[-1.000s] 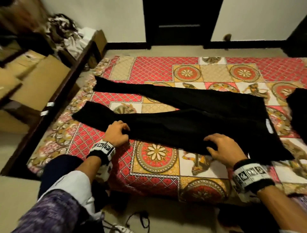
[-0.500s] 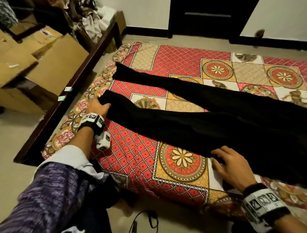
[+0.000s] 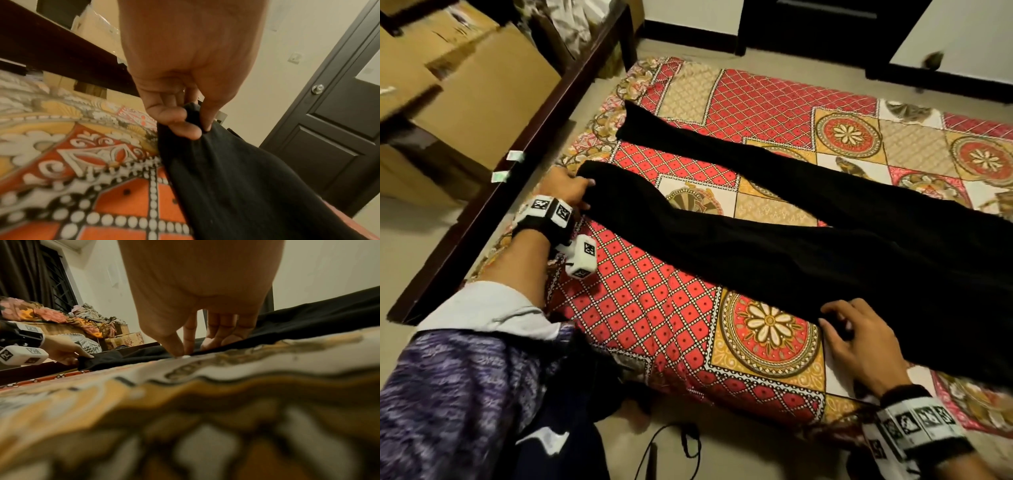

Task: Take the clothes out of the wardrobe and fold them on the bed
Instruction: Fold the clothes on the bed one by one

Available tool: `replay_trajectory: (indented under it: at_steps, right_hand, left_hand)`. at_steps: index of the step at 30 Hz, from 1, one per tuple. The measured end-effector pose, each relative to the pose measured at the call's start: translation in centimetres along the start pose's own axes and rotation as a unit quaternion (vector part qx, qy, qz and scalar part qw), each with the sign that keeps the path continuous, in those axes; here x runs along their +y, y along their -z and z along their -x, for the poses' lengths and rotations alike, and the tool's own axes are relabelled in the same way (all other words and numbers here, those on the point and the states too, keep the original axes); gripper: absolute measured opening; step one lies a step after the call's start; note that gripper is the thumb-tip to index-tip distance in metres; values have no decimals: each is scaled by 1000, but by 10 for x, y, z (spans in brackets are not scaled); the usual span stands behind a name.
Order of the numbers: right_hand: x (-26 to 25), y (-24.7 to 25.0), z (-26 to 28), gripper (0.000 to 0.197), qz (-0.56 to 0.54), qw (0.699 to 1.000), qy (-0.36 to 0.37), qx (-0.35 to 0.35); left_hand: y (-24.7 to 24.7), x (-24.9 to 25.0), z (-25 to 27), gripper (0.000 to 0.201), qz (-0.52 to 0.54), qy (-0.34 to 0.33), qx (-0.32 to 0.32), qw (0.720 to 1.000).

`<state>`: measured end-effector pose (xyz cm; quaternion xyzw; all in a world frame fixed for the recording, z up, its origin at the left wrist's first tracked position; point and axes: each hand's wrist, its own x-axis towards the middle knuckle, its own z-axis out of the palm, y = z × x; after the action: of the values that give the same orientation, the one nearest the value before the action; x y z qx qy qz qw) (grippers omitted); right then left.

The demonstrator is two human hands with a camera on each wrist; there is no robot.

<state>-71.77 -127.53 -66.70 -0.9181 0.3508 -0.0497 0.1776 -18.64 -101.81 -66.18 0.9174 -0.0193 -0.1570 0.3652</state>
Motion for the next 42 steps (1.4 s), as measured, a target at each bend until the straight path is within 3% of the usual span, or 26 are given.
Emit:
replay_trajectory:
  at_steps: [4, 6, 10, 14, 16, 19, 23, 25, 27, 33, 37, 39, 41, 42]
  right_hand:
    - [2, 0, 2, 21, 21, 999, 26, 7]
    - [2, 1, 2, 24, 42, 998, 46, 11]
    - [-2, 1, 1, 29, 66, 995, 67, 19]
    - [-9, 0, -2, 21, 63, 995, 65, 51]
    - [-12, -1, -4, 15, 64, 994, 67, 59]
    - [-15, -1, -7, 10, 67, 993, 67, 64]
    - [-16, -2, -11, 8, 94, 991, 82, 49]
    - [-13, -1, -12, 17, 94, 991, 96, 24]
    - [-12, 1, -12, 27, 91, 991, 98, 9]
    - [-19, -3, -15, 8, 99, 990, 97, 15]
    - [-23, 6, -13, 7, 78, 991, 102, 40]
    - [-24, 20, -14, 7, 35, 992, 95, 79]
    - [-26, 38, -15, 6, -10, 990, 90, 108]
    - [-26, 48, -14, 5, -28, 989, 89, 117]
  left_hand:
    - [37, -10, -10, 27, -10, -7, 84, 996]
    - [42, -17, -10, 25, -26, -6, 90, 996]
    - [41, -26, 6, 25, -50, -12, 44, 998]
    - [50, -37, 6, 34, -57, 66, -60, 994]
    - [54, -45, -1, 28, -68, 100, -103, 987]
    - [62, -40, 4, 19, -51, 105, -95, 989]
    - [63, -26, 21, 33, -19, 105, -82, 991]
    - [62, -29, 22, 39, -29, 103, -79, 991]
    - [61, -29, 24, 33, -38, 99, -61, 992]
    - [65, -30, 28, 24, -22, 134, -28, 990]
    - [69, -23, 40, 23, -31, 161, -75, 984]
    - [78, -10, 41, 21, -44, 179, -132, 974]
    - [88, 4, 44, 28, -27, 173, -169, 970]
    - [90, 7, 41, 29, -3, 153, -155, 976]
